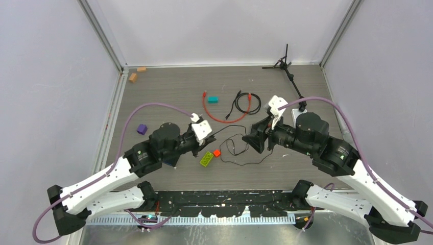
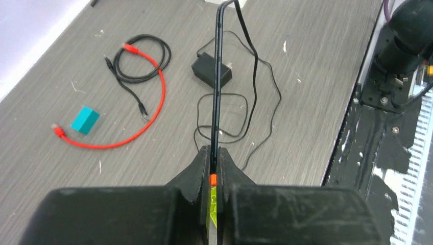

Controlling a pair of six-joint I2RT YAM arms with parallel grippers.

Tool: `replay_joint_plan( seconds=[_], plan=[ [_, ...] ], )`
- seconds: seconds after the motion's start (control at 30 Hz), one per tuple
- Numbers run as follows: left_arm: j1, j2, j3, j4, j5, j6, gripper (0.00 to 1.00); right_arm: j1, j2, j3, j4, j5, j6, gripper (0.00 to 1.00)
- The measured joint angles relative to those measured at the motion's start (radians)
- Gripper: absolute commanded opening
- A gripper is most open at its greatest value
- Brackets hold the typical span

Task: Insert the plug into the switch port
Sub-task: Pick up the power from the center of the board.

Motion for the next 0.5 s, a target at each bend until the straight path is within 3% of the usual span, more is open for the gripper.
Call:
replay_joint_plan(
  seconds=[0.2, 0.5],
  plan=[
    [0.000, 0.153, 0.200, -0.269, 0.061, 0.078, 0.00, 0.000, 0.074, 0.136, -0.061, -0.135, -0.131, 0.68],
    [0.000, 0.183, 0.278, -0.489, 0.190, 0.188, 0.00, 0.007, 0.281, 0.204, -0.089, -0.294, -0.254, 0.70]
  ],
)
